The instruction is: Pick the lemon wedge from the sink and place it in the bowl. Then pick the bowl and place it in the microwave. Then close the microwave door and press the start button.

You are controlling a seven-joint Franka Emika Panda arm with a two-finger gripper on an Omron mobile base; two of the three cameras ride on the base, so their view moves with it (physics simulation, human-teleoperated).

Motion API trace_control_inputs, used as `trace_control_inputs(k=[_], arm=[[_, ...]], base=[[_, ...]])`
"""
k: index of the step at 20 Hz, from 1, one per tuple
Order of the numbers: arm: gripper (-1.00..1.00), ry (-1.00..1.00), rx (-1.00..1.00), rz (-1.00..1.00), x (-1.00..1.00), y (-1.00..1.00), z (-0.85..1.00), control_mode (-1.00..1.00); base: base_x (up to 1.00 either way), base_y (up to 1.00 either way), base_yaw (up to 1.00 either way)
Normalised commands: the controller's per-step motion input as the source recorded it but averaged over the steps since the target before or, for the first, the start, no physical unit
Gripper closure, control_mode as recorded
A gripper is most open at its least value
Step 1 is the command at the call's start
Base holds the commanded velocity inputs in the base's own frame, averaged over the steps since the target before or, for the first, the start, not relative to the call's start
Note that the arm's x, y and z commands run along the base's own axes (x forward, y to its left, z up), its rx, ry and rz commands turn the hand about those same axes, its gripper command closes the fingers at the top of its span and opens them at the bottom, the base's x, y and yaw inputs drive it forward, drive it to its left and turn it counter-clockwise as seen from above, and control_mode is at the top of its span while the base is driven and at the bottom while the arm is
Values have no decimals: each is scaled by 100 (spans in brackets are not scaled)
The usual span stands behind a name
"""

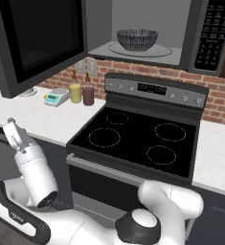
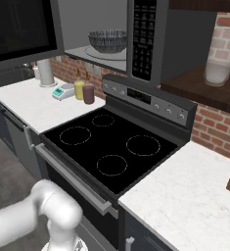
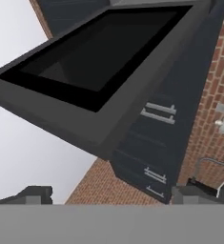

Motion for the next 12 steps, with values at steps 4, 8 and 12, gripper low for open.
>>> trace_control_inputs(k=[4,8,12], arm=[[-100,0,-4,-23,75,82,1,-100],[-100,1,-4,-28,87,47,-5,-100],[-100,-1,-4,-30,72,36,-8,-100]], base=[[0,0,0],[0,0,0],[0,0,0]])
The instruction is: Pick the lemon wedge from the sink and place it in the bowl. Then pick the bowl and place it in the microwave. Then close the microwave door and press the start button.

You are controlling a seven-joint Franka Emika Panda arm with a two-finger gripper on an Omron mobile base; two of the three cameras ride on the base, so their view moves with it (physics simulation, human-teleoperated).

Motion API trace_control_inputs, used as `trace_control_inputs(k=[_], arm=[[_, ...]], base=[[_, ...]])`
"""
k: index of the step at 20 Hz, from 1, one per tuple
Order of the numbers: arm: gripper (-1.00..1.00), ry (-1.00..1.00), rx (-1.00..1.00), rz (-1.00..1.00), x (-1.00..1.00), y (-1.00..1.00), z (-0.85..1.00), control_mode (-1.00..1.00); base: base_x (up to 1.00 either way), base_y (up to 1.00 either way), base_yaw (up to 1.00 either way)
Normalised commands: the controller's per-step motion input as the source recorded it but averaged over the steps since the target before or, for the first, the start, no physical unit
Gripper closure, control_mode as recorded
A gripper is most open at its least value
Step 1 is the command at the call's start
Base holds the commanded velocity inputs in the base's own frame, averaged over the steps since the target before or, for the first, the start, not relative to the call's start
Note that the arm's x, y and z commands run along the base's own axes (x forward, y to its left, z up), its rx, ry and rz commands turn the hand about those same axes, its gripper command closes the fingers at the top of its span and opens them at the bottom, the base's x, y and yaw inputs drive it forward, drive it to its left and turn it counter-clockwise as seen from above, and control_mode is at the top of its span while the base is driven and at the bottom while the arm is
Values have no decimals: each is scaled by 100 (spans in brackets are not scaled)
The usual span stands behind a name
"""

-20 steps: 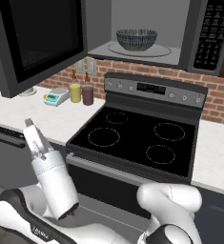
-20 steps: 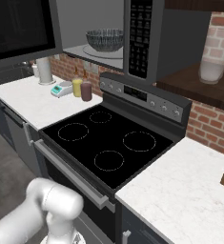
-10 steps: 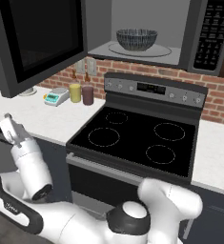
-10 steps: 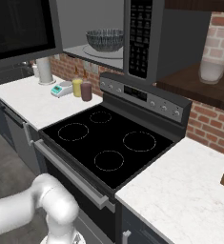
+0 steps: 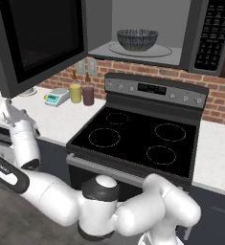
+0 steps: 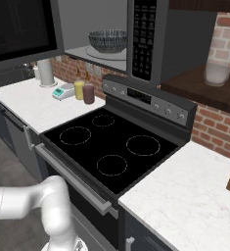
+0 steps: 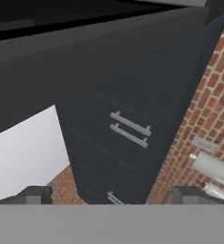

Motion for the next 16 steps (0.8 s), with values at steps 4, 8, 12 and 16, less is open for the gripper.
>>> trace_control_inputs(k=[4,8,12,16], arm=[[-100,-12,0,-28,34,2,3,-100],[-100,-30,0,-21,5,-1,22,-100],[-100,-42,0,-15,1,-4,23,-100],[-100,-43,0,-15,18,-4,15,-100]], base=[[0,0,0],[0,0,0],[0,0,0],[0,0,0]])
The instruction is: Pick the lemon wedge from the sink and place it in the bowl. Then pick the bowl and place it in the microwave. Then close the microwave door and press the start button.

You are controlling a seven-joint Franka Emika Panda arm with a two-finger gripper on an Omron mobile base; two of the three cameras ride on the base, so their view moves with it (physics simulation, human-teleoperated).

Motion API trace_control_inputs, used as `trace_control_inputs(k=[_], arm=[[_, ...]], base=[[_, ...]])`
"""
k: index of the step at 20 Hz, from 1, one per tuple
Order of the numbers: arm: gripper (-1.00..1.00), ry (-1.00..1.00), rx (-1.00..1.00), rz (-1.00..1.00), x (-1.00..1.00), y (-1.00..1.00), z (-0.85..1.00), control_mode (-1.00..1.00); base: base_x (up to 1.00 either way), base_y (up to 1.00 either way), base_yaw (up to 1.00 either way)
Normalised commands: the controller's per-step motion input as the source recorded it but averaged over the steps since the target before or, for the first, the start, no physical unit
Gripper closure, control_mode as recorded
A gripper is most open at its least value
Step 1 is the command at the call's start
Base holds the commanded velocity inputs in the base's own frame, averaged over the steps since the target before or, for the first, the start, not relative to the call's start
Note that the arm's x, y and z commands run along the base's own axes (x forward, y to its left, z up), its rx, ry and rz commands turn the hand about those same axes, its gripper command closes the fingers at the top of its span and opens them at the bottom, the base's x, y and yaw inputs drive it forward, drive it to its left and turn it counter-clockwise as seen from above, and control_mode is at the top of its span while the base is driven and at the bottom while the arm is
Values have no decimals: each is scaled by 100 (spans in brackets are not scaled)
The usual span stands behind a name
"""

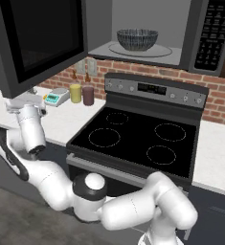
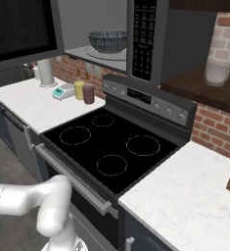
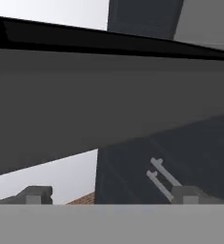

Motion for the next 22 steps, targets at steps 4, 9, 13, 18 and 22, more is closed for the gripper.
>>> trace_control_inputs(k=[4,9,13,18,22], arm=[[-100,-40,0,-15,28,-1,19,-100],[-100,-38,1,-11,25,0,36,-100],[-100,-39,6,-8,0,0,35,-100],[-100,-35,20,-1,-23,-9,15,-100],[-100,-40,26,0,-25,-30,40,-100]], base=[[0,0,0],[0,0,0],[0,0,0],[0,0,0],[0,0,0]])
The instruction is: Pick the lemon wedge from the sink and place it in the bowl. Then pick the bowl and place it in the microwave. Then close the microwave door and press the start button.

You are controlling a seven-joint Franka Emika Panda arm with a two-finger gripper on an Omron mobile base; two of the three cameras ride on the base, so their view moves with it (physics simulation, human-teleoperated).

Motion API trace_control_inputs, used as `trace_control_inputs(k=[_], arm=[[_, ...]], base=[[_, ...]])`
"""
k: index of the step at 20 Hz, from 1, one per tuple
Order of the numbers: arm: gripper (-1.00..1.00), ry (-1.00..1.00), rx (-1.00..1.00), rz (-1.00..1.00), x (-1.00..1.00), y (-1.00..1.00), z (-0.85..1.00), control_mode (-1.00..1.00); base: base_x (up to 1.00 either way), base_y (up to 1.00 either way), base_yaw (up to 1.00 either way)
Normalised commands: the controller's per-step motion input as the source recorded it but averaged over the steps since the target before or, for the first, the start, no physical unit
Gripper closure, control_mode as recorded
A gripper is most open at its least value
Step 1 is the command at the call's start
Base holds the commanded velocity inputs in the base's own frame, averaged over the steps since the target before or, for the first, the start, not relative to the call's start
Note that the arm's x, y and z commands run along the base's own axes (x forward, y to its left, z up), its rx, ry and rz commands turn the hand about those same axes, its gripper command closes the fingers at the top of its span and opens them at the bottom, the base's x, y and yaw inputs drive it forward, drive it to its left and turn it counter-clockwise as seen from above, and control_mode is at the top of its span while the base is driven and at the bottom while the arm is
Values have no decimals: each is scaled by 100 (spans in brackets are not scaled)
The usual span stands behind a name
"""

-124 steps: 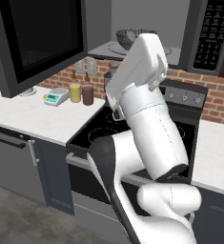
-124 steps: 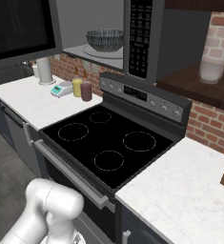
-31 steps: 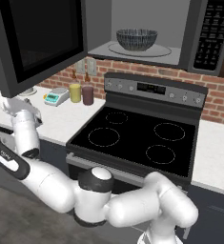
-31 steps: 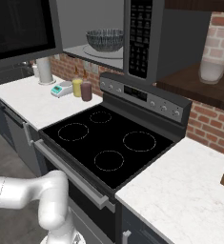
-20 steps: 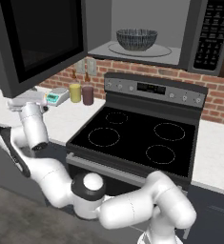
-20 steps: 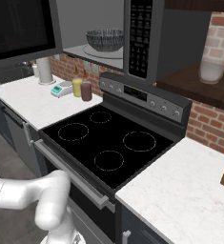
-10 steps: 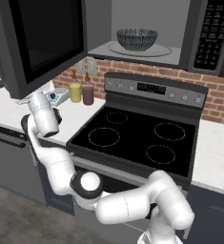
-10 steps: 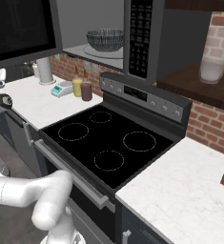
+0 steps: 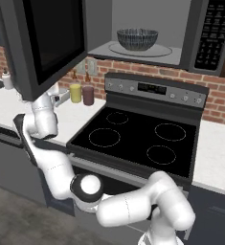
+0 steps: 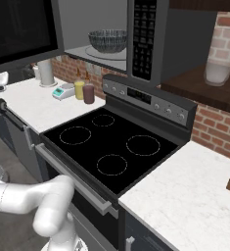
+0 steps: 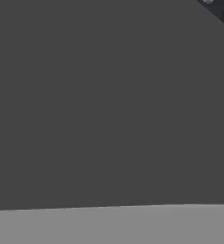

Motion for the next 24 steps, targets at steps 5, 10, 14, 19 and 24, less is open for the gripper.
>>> trace_control_inputs(k=[5,10,14,19,24], arm=[[-100,-35,29,0,-28,-45,40,-100],[-100,-31,28,0,-36,-51,39,-100],[-100,-32,28,0,-42,-56,46,-100],[-100,-29,29,0,-43,-57,41,-100],[-100,-21,29,0,-39,-57,32,-100]], base=[[0,0,0],[0,0,0],[0,0,0],[0,0,0],[0,0,0]])
